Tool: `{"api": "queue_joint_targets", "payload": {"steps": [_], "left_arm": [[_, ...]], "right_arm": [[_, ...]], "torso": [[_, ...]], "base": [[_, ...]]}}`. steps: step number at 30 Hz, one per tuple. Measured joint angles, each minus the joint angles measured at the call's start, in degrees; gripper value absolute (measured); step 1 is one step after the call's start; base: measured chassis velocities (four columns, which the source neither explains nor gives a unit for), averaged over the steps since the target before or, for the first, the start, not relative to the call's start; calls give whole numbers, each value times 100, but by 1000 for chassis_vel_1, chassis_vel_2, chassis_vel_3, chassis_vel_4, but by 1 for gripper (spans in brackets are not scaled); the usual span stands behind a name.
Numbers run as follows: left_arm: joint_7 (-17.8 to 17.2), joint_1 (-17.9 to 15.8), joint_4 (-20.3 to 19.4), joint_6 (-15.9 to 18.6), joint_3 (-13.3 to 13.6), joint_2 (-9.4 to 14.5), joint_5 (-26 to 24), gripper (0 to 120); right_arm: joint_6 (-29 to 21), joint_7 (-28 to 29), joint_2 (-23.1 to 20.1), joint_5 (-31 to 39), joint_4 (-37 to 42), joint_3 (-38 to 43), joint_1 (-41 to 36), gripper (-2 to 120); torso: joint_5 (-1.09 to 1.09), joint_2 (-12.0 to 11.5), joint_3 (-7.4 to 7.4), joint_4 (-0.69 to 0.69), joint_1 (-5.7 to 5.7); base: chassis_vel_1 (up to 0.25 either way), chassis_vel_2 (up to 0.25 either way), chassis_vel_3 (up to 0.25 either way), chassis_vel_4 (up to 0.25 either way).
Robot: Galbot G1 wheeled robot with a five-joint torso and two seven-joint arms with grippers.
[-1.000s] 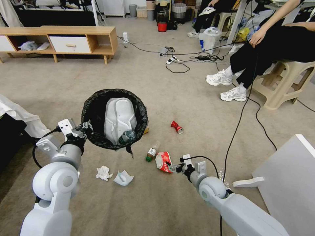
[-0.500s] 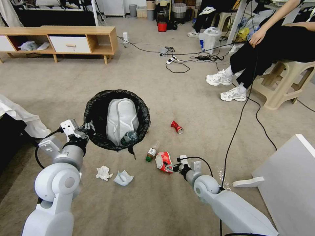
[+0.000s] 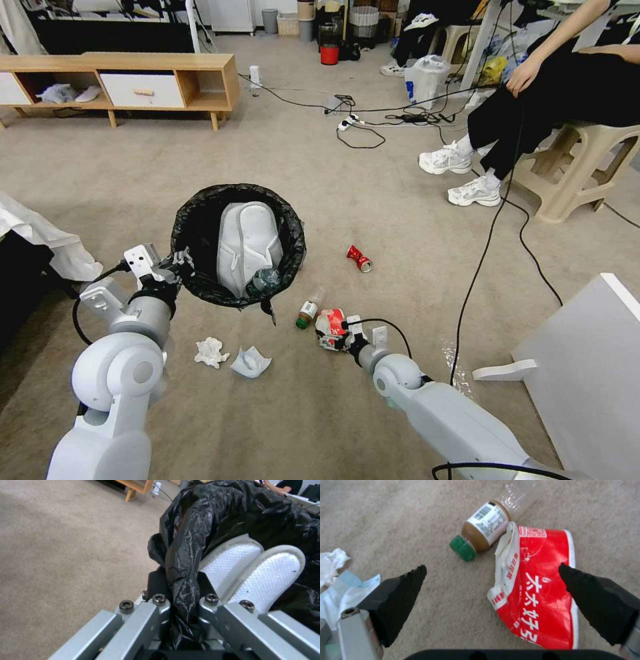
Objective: Pick up the trash bin and place the garbage on the floor into it.
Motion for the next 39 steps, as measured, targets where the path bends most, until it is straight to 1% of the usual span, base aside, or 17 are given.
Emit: {"api": "queue_joint_targets", "payload": {"steps": [2, 4, 10, 14, 15, 16, 17, 20, 21, 23, 25, 28, 31, 34, 37, 38, 39], "left_arm": [[0, 2, -1, -1, 0, -3, 1, 5], [5, 6, -2, -6, 2, -18, 3, 5], [8, 11, -2, -9, 4, -29, 8, 5], [10, 13, 0, -11, 19, -48, 14, 5], [12, 12, 2, -12, 23, -52, 14, 5], [12, 12, 2, -12, 23, -52, 14, 5], [12, 8, 4, -12, 23, -55, 15, 5], [12, 7, 8, -12, 25, -58, 16, 5], [12, 7, 13, -13, 30, -66, 16, 5], [13, 7, 14, -13, 30, -70, 16, 5], [13, 5, 20, -14, 36, -77, 20, 5], [13, -2, 20, -14, 36, -77, 20, 5], [12, -8, 18, -17, 35, -76, 20, 5], [12, -7, 17, -20, 34, -76, 20, 5], [11, -5, 17, -28, 33, -77, 20, 5], [11, -5, 17, -28, 33, -77, 20, 5], [11, -5, 17, -31, 33, -77, 22, 5]], "right_arm": [[10, -12, 28, -12, -51, 3, 13, 100], [91, -102, 205, -78, -428, 22, 130, 100], [167, -195, 303, -132, -746, 34, 251, 100], [234, -249, 353, -192, -928, 41, 323, 96], [245, -253, 374, -220, -987, 48, 344, 88], [245, -253, 374, -220, -987, 48, 344, 88], [247, -265, 388, -230, -1025, 62, 353, 81], [253, -288, 389, -239, -1043, 70, 353, 75], [271, -305, 385, -244, -1043, 74, 345, 66], [275, -311, 382, -245, -1044, 75, 338, 65], [297, -329, 367, -250, -1043, 76, 300, 52], [309, -333, 358, -252, -1041, 77, 287, 45], [335, -328, 344, -257, -1011, 100, 265, 30], [345, -327, 333, -254, -998, 110, 257, 25], [397, -348, 306, -237, -979, 128, 248, 11], [397, -348, 306, -237, -979, 128, 248, 11], [415, -359, 302, -232, -971, 136, 241, 5]], "torso": [[0, 0, 0, 0, 0], [0, 0, 0, 0, 0], [0, 0, 0, 0, 0], [0, 0, 0, 0, 0], [0, 0, 0, 0, 0], [0, 0, 0, 0, 0], [0, 0, 0, 0, 0], [0, 0, 0, 0, 0], [0, 0, 0, 0, 0], [0, 0, 0, 0, 0], [0, 0, 0, -1, 0], [0, 0, 0, -1, 0], [0, 0, 0, 0, 0], [0, 0, 0, 0, 0], [0, 0, 0, -1, 0], [0, 0, 0, -1, 0], [0, 0, 0, -1, 0]], "base": [[0, 0, 0, 0], [0, 0, 0, 0], [0, 0, 0, 0], [0, 0, 0, 0], [0, 0, 0, 0], [0, 0, 0, 0], [0, 0, 0, 0], [0, 0, 0, 0], [0, 0, 0, 0], [0, 0, 0, 0], [0, 0, 0, 0], [0, 0, 0, 0], [0, 0, 0, 0], [0, 0, 0, 0], [0, 0, 0, 0], [0, 0, 0, 0], [0, 0, 0, 0]]}}
